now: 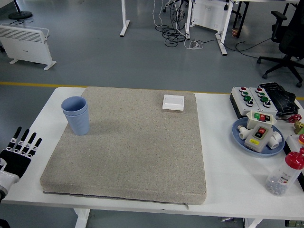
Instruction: Push cup pick cup insert cup
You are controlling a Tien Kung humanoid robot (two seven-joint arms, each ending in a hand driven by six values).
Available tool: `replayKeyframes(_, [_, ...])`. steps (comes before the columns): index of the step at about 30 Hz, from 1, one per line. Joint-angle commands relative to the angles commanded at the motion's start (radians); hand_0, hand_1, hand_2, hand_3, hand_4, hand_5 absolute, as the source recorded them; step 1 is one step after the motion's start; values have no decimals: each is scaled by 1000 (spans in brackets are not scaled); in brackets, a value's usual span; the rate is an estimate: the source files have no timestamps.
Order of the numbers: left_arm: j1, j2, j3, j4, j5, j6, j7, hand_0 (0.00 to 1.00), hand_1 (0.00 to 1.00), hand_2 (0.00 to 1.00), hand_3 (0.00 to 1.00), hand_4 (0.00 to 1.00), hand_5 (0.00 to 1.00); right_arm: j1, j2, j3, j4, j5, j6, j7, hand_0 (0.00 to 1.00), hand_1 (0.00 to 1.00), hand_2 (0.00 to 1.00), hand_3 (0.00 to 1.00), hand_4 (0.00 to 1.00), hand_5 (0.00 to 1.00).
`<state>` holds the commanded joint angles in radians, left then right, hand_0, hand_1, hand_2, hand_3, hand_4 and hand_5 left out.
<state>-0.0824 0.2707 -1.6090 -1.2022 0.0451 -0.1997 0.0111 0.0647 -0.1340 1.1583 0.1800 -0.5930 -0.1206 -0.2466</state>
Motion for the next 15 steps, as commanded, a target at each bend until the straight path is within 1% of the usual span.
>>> replayKeyframes(3, [-3, -2, -12, -5, 54, 6, -14, 877, 872, 932, 857, 569, 998, 2, 0, 0, 0, 0, 0, 0, 725, 645, 647, 577, 124, 469])
replayKeyframes(4, [-3, -2, -13, -5, 57, 6, -14, 877, 872, 932, 857, 569, 998, 2, 0, 0, 0, 0, 0, 0, 725, 645, 647, 577, 124, 469])
replayKeyframes(6, [-3, -10, -32, -10, 110, 19, -21, 876, 869, 925, 844, 570, 998, 3, -1, 0, 0, 1, 0, 0, 724, 645, 647, 577, 124, 469])
replayKeyframes(8, [-3, -13, -40, -10, 134, 23, -25, 876, 869, 925, 844, 570, 998, 3, -1, -1, 0, 2, 0, 0, 724, 645, 647, 577, 124, 469])
replayKeyframes(12, [-7, -18, -51, -6, 163, 27, -26, 872, 867, 924, 841, 568, 998, 4, -2, -2, 0, 1, 0, 0, 724, 644, 647, 577, 124, 469])
replayKeyframes(15, [-9, -22, -57, -2, 166, 28, -26, 872, 867, 924, 841, 568, 998, 4, -2, -2, 0, 2, 1, 0, 724, 644, 647, 577, 124, 469])
